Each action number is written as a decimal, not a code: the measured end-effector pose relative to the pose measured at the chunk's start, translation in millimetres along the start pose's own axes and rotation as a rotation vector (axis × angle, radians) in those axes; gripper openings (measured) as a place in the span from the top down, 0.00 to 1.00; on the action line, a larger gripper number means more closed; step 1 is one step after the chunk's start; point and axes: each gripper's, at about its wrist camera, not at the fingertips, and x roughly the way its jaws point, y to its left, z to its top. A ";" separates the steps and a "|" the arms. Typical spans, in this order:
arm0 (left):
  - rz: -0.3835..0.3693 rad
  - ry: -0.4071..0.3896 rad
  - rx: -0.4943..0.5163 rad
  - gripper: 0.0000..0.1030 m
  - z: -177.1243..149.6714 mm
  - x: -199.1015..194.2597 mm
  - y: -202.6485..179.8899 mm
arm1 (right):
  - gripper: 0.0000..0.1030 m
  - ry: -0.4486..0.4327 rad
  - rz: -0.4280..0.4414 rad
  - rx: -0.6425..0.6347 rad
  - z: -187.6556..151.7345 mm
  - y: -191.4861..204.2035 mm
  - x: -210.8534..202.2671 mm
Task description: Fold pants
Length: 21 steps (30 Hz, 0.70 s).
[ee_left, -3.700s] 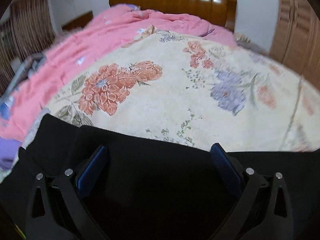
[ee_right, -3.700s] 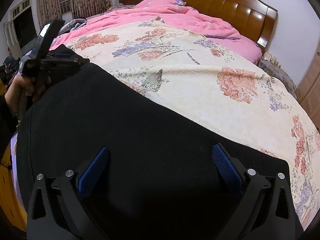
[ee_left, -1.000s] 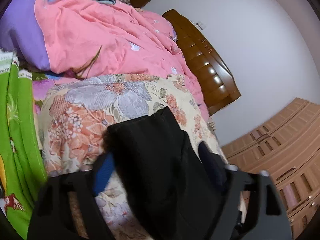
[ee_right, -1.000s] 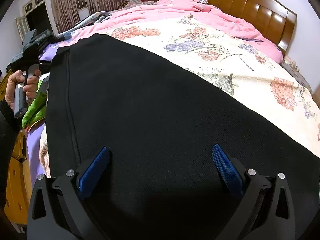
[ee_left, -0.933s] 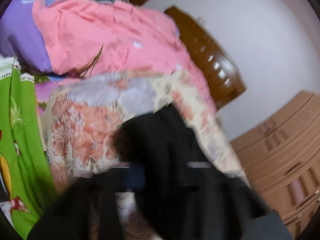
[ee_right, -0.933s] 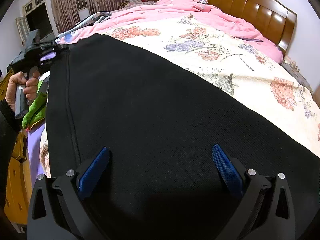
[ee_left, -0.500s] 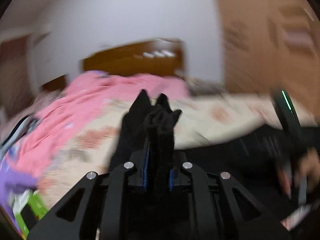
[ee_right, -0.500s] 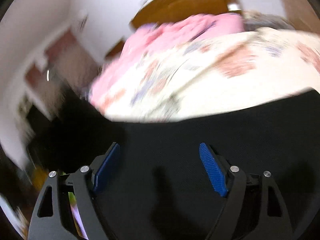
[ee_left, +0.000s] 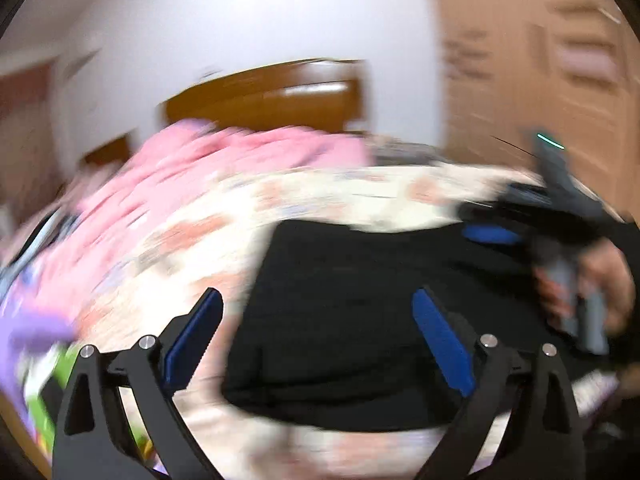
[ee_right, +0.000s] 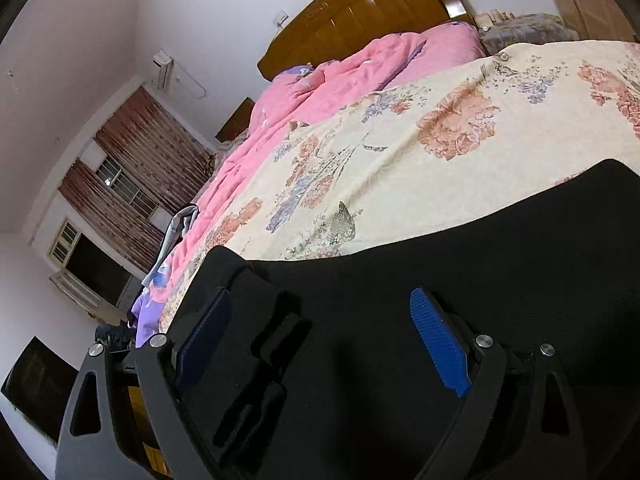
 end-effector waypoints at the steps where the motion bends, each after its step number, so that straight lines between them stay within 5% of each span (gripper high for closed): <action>1: 0.017 0.007 -0.003 0.18 -2.0 1.2 12.5 | 0.14 0.008 0.000 -0.006 -0.3 1.0 1.3; 11: -0.105 0.145 0.082 0.43 -35.5 32.0 1.0 | 0.14 0.094 0.041 -0.048 0.2 7.5 11.1; 15: -0.130 0.103 0.009 0.47 -32.9 25.5 7.2 | 0.14 0.234 0.131 -0.009 -7.2 18.8 9.5; 18: -0.102 0.083 -0.022 0.46 -32.2 13.5 14.4 | 0.14 0.420 0.123 -0.002 -27.1 35.3 13.6; 21: -0.090 0.068 -0.065 0.40 -37.8 9.0 22.7 | 0.14 0.489 0.144 -0.036 -40.0 51.5 15.0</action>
